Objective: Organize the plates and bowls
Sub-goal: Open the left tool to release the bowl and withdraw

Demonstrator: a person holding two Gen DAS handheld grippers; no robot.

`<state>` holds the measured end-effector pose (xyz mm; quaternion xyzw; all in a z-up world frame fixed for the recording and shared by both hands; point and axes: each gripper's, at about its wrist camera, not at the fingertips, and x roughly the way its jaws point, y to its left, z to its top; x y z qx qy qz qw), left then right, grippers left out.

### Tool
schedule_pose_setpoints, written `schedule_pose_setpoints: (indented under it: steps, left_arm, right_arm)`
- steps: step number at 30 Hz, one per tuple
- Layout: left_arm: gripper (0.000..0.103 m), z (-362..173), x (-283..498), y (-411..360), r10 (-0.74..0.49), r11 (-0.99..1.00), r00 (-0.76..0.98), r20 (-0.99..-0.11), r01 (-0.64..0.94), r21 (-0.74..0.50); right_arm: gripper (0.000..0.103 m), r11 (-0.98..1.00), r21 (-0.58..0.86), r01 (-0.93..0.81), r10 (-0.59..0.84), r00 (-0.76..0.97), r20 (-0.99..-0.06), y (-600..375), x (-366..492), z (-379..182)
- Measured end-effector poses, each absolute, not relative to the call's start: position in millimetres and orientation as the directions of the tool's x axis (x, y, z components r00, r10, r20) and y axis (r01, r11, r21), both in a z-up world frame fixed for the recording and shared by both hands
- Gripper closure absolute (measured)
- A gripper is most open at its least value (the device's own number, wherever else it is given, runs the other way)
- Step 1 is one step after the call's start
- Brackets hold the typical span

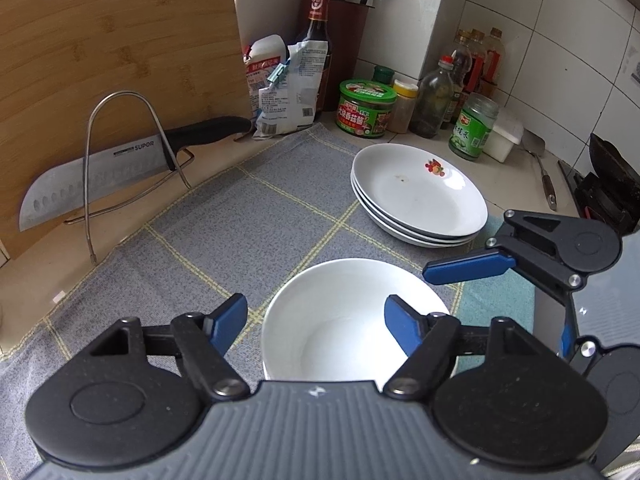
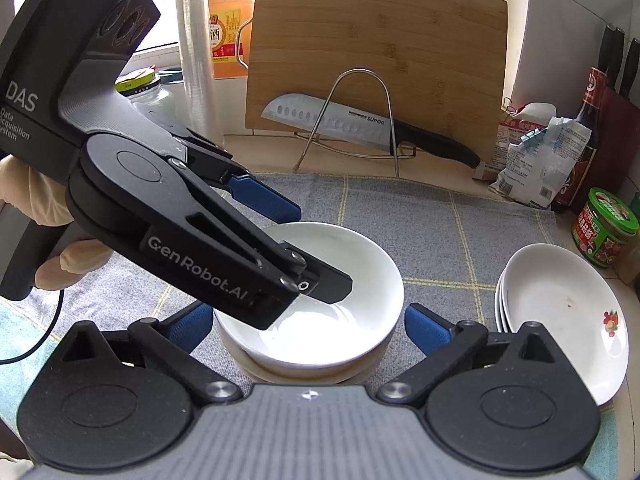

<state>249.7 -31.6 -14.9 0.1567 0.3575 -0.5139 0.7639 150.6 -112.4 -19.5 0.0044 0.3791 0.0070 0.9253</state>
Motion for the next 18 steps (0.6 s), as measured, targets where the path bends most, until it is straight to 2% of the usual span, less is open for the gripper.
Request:
schedule_pose_setpoints:
  steps: [4,11,18]
  left_arm:
    - [0.021,-8,249,-20,-0.685,0.456,0.249,-0.684,0.88,-0.136]
    - [0.019,-5,238,2,-0.675,0.52,0.328,-0.661,0.847,-0.111]
    - [0.015,-10,223,20,-0.684,0.527,0.332,-0.65,0.841,-0.125]
  right_arm:
    - [0.0,1.0,0.006,0.005,0.0,0.726,-0.688,-115,142,-15]
    - [0.0,0.996,0.018,0.085,-0.05,0.734,-0.678,-131,128,-15]
    - [0.0,0.995,0.011,0.095,-0.062,0.733,-0.677,-132,120,-16]
